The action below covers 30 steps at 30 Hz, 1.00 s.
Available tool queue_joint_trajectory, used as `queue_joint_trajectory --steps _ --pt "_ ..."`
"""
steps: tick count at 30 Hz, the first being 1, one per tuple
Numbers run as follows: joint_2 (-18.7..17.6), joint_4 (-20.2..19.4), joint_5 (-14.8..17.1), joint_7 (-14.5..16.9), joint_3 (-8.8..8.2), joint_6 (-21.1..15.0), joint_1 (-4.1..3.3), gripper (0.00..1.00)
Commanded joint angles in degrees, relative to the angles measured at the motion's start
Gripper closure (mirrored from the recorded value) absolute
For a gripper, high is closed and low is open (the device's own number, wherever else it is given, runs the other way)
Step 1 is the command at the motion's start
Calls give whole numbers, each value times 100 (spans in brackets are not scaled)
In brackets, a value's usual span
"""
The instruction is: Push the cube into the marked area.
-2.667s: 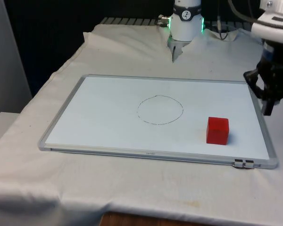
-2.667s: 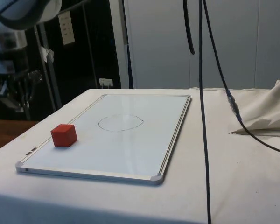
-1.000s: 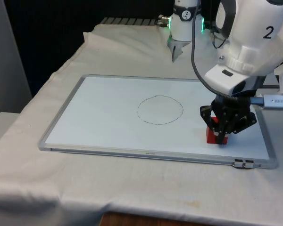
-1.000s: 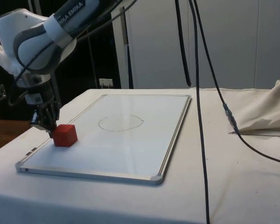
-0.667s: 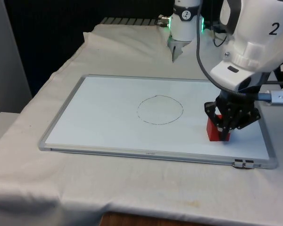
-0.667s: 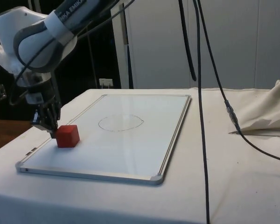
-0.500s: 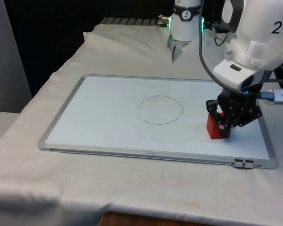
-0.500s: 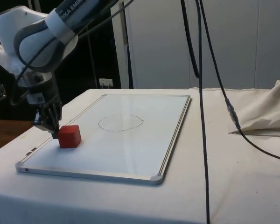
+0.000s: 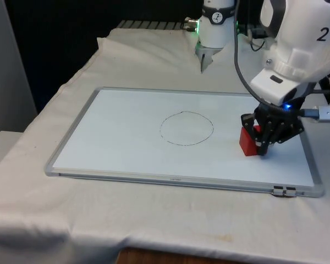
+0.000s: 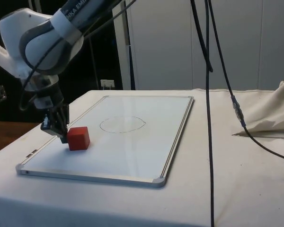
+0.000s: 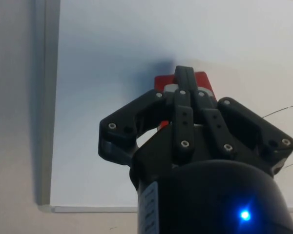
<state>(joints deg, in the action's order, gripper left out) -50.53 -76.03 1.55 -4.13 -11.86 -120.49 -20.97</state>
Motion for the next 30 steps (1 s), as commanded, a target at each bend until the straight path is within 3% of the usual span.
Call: queue_joint_trajectory --steps 1,5,6,11,16,20,23,24,25,30 --pt "103 -183 -17 17 0 -126 -34 100" --pt "183 -309 -52 69 0 -126 -57 100" --pt "92 -166 -40 69 0 0 -29 100" --pt "304 -453 -86 115 40 -92 -97 100" --pt "367 -521 -126 103 74 0 -103 100" --pt "567 -848 -189 120 109 -126 -143 100" --pt "647 -1003 -223 126 126 -160 -149 100" --pt "567 -854 -206 115 126 -23 -126 100" --pt "693 -1100 -235 132 138 -183 -149 100" --pt "791 -1358 -281 172 155 -264 -143 100"
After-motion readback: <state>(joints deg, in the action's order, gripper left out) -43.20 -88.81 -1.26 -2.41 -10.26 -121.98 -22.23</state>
